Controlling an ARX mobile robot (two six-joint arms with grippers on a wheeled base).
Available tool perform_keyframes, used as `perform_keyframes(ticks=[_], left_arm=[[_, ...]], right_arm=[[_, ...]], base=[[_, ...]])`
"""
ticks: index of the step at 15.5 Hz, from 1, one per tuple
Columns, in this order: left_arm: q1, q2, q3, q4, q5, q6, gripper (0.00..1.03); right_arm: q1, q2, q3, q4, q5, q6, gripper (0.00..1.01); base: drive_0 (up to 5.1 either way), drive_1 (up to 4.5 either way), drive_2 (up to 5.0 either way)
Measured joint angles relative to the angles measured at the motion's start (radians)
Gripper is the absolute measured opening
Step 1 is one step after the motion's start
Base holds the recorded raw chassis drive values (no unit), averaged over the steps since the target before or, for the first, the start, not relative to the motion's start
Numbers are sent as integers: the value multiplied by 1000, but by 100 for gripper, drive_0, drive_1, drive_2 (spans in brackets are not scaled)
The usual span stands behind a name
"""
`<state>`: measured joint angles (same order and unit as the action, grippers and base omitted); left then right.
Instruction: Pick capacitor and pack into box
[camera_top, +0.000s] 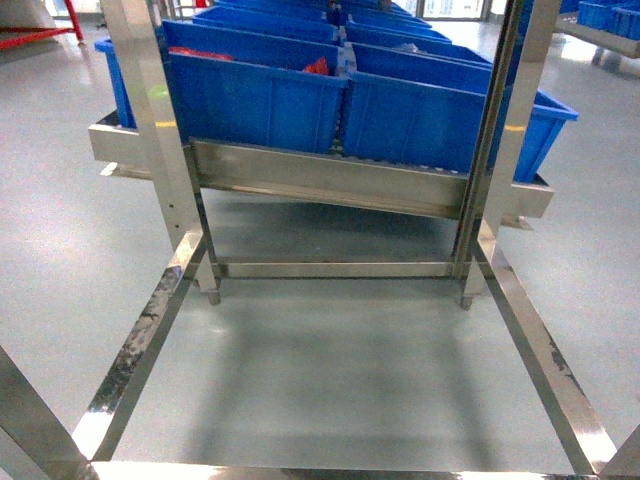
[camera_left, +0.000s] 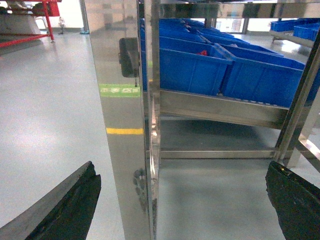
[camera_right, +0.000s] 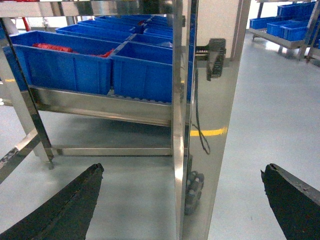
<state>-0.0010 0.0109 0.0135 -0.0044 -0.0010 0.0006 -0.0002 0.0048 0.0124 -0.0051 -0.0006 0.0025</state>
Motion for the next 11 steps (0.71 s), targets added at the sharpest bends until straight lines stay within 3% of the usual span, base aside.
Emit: perform_keyframes(ticks=[11], left_arm=[[0,0,0,0,0,0,98]], right_arm=[[0,0,0,0,0,0,98]], base=[[0,0,0]])
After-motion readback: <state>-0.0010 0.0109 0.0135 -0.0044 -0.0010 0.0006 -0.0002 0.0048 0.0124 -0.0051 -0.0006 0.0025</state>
